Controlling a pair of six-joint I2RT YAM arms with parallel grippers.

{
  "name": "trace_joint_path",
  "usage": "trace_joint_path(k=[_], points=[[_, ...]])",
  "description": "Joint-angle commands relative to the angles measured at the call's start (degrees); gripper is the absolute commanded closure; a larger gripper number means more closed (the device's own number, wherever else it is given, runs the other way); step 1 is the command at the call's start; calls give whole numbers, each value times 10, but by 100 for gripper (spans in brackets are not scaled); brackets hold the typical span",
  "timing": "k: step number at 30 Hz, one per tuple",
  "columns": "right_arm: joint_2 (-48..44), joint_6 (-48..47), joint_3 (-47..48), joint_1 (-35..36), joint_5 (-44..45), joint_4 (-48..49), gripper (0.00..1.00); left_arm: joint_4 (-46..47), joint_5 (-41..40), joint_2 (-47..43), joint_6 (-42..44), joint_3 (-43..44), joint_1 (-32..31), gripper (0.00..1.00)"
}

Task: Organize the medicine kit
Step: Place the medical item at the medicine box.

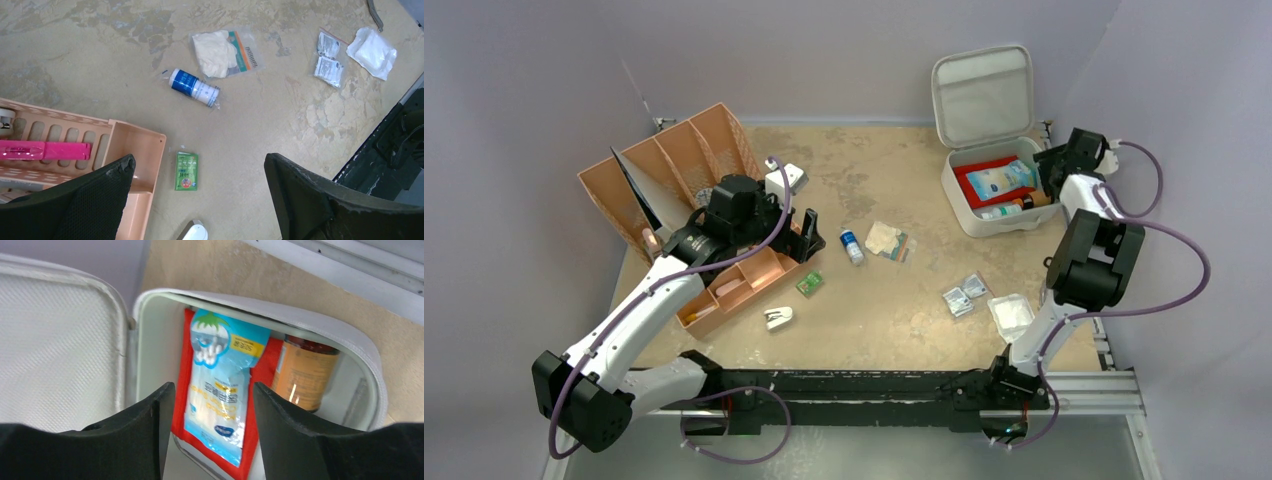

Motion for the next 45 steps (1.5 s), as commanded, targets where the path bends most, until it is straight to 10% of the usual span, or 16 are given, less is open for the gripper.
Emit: trace_joint_path(k=[1,45], points=[[-6,-31,27,-6,-28,-59,38,3,-3,-6,10,-1,-3,0],[119,127,40,3,-68,67,69,-1,-19,12,19,2,-2,0]])
